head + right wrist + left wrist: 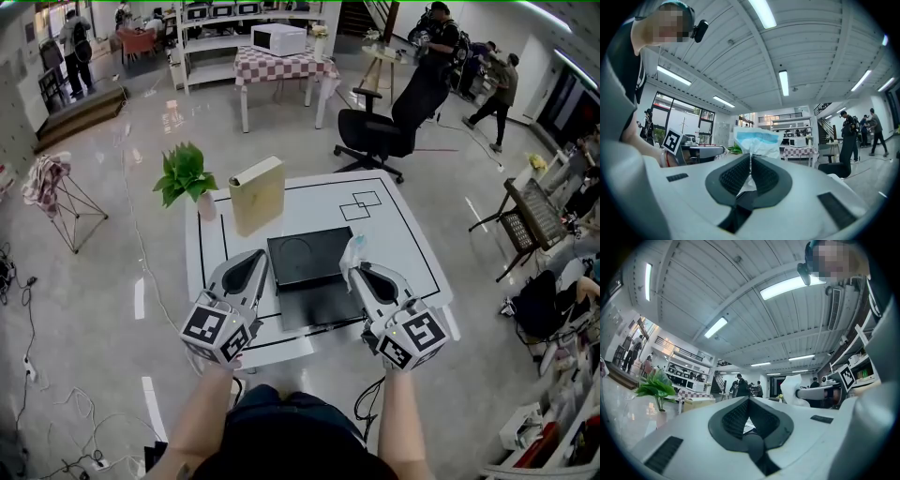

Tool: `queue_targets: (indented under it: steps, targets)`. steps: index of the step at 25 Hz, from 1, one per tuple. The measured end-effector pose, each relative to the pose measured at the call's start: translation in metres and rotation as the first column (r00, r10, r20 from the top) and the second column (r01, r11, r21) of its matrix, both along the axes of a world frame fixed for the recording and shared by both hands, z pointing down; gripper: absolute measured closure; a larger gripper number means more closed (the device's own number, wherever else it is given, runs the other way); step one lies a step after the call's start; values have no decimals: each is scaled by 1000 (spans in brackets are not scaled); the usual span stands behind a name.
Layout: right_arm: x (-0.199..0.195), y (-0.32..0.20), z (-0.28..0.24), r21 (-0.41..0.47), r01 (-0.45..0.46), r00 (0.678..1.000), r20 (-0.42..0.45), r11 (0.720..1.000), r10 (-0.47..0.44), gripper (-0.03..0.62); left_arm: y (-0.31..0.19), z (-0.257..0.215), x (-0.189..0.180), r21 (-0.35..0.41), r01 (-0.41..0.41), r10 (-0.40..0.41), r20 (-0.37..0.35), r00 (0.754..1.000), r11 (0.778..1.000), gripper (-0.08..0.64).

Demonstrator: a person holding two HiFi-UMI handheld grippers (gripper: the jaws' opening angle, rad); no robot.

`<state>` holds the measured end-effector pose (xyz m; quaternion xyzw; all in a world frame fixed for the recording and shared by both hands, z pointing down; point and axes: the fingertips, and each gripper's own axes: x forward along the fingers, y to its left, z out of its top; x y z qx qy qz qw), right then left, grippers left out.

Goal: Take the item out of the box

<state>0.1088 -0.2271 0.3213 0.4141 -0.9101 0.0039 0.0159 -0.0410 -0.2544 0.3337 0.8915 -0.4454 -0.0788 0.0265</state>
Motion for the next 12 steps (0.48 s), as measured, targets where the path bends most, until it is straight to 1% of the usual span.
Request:
queue_targets:
  steps: [12]
  targets:
    - [-3, -2, 7, -13, -1, 1000, -8, 1000, 1, 578, -2, 5, -3, -15, 6, -6, -1, 1000, 1000, 557]
